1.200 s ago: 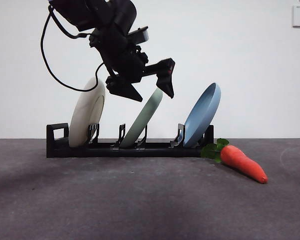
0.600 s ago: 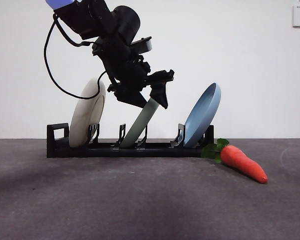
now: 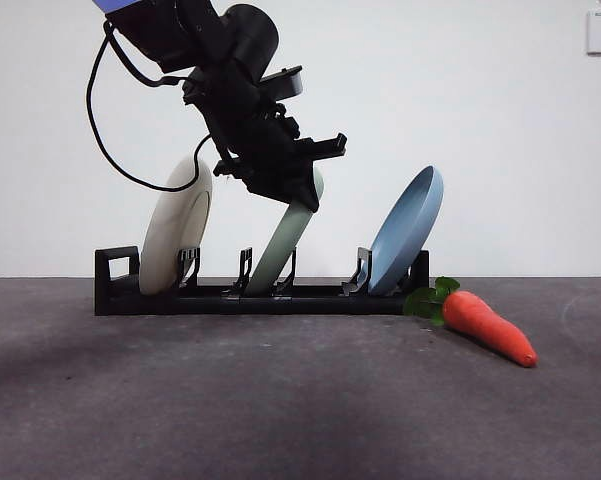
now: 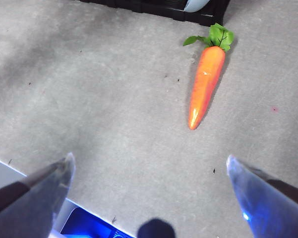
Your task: Take the green plate from the plate rack,put the plate on the table,take the carrot from the table,put the carrot in the plate
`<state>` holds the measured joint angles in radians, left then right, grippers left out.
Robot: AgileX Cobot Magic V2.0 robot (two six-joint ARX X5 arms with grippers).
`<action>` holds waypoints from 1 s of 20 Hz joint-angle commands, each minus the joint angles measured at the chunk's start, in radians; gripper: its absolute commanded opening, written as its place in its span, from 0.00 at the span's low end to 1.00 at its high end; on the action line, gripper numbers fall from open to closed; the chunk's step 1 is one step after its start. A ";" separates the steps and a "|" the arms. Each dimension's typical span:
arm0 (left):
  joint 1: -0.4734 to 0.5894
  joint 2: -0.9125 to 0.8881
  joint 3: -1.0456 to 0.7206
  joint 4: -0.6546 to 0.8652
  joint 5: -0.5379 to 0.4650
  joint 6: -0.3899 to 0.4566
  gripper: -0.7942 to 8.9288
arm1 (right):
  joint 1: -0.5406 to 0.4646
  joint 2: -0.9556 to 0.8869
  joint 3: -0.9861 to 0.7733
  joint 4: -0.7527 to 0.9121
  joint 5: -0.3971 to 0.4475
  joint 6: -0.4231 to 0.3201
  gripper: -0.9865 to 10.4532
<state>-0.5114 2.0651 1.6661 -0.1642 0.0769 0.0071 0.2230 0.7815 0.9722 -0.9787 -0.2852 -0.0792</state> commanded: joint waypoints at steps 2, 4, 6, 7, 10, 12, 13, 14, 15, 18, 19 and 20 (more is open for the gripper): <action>0.003 -0.046 -0.006 0.004 0.010 -0.004 0.07 | 0.001 -0.001 0.000 0.006 0.002 -0.005 0.66; 0.003 -0.082 -0.003 -0.004 0.011 -0.004 0.07 | 0.001 -0.001 0.000 0.006 0.002 -0.005 0.66; 0.003 -0.126 -0.003 -0.023 0.011 -0.003 0.07 | 0.001 -0.001 0.000 0.006 0.003 -0.005 0.66; 0.002 -0.155 -0.003 -0.038 0.016 -0.003 0.07 | 0.001 0.000 0.000 0.006 0.003 -0.005 0.66; -0.013 -0.252 -0.003 -0.116 0.063 0.027 0.07 | 0.001 0.000 0.000 0.009 0.003 -0.005 0.66; -0.043 -0.330 -0.003 -0.201 0.059 0.102 0.07 | 0.001 0.000 0.000 0.015 0.003 -0.005 0.66; -0.066 -0.369 -0.003 -0.248 0.055 0.139 0.07 | 0.001 0.000 0.000 0.018 0.003 -0.005 0.66; -0.091 -0.409 -0.003 -0.305 0.045 0.183 0.07 | 0.001 0.000 0.000 0.022 0.003 -0.005 0.66; -0.121 -0.439 -0.003 -0.358 0.005 0.228 0.07 | 0.001 0.000 0.000 0.027 0.003 -0.005 0.66; -0.223 -0.489 -0.003 -0.521 -0.178 0.359 0.08 | 0.001 0.000 0.000 0.030 0.003 -0.005 0.66; -0.251 -0.490 -0.003 -0.583 -0.196 0.361 0.08 | 0.001 0.000 0.000 0.030 0.003 -0.005 0.66; -0.271 -0.490 -0.007 -0.636 -0.212 0.362 0.08 | 0.001 0.000 0.000 0.031 0.003 -0.005 0.66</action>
<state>-0.7807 1.5642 1.6661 -0.8055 -0.1307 0.3325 0.2230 0.7815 0.9722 -0.9531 -0.2852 -0.0792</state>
